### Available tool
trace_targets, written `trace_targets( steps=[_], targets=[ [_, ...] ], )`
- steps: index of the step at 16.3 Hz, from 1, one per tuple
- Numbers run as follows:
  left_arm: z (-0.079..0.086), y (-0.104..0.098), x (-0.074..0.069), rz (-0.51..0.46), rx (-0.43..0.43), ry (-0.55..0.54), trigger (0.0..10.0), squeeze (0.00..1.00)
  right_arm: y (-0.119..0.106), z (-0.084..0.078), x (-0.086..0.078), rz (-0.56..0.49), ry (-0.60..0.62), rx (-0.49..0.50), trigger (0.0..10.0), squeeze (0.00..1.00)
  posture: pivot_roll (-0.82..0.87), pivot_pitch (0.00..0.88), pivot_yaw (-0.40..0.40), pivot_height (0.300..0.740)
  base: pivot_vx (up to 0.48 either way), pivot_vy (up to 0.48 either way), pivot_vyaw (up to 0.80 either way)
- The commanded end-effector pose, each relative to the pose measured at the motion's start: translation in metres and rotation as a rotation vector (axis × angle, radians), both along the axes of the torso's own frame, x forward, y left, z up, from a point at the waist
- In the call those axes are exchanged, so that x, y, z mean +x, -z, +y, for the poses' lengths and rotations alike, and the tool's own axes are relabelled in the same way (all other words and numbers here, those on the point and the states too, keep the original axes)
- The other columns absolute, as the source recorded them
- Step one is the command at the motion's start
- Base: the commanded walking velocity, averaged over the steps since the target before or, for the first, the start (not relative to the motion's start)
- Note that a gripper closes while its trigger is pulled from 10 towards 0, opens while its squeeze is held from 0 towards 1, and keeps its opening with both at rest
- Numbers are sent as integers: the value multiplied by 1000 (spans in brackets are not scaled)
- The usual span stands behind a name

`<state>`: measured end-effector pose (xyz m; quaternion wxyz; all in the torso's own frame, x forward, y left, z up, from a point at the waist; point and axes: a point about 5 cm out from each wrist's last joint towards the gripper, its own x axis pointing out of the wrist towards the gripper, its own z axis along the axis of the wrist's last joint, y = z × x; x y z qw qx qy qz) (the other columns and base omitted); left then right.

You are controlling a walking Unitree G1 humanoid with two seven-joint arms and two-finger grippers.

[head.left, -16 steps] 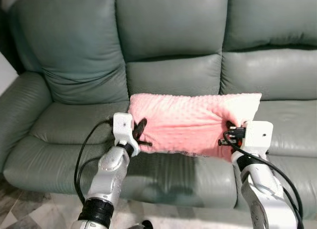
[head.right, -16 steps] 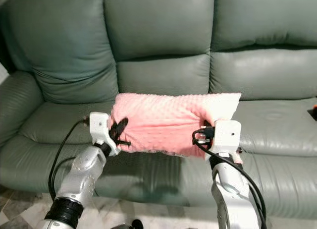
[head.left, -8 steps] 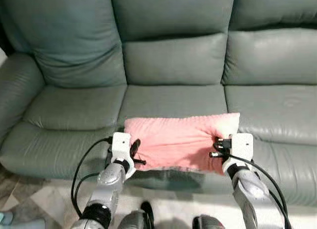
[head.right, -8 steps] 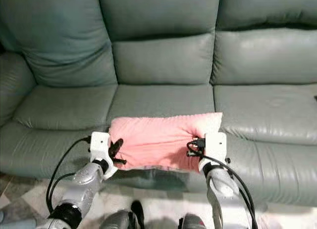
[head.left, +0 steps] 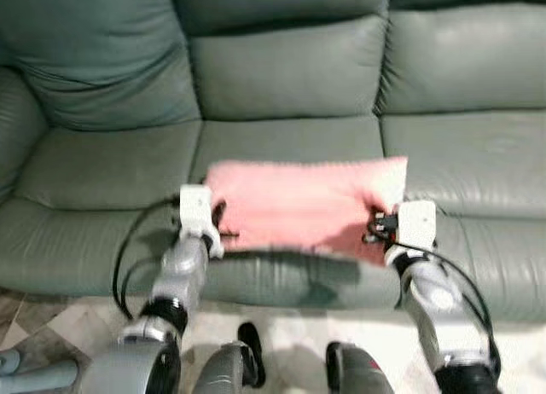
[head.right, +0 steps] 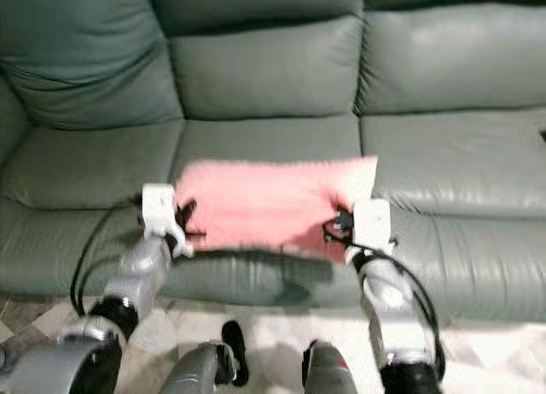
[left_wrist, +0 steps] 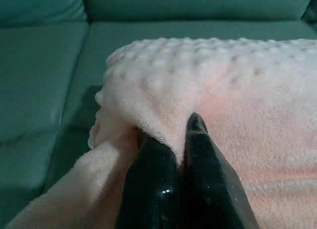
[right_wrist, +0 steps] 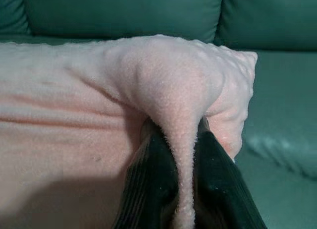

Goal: Move the pillow to the sofa

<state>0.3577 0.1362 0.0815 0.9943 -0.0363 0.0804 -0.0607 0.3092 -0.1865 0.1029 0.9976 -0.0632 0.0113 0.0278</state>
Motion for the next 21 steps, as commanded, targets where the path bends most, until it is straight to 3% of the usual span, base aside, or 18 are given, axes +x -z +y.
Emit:
trace_targets(
  steps=[1, 5, 10, 11, 12, 21],
  targets=[
    [50, 16, -10, 70, 8, -197, 10000, 0, 2, -34, -5, -6, 130, -24, 10000, 0, -157, 426, 151, 740, 0, 0, 0],
    [56, -10, 7, 20, 1, -224, 10000, 0, -12, -52, 17, -52, 143, -45, 10000, 0, -132, 469, 157, 740, 0, 0, 0],
    [69, -17, 9, 11, 12, -287, 10000, 0, -22, -59, 28, -93, 143, -48, 10000, 0, -125, 486, 162, 740, 0, 0, 0],
    [72, -16, 9, 17, 2, -308, 10000, 0, -23, -61, 30, -95, 144, -55, 10000, 1000, -123, 488, 165, 740, 0, 0, 0],
    [73, -16, 8, 18, 9, -313, 10000, 1000, -23, -63, 32, -99, 143, -61, 10000, 1000, -125, 495, 166, 740, 0, 0, 0],
    [73, -15, 8, 15, 10, -339, 10000, 1000, -10, -55, 27, -87, 92, -71, 10000, 1000, -125, 487, 164, 740, 0, 0, 0]
  ],
)
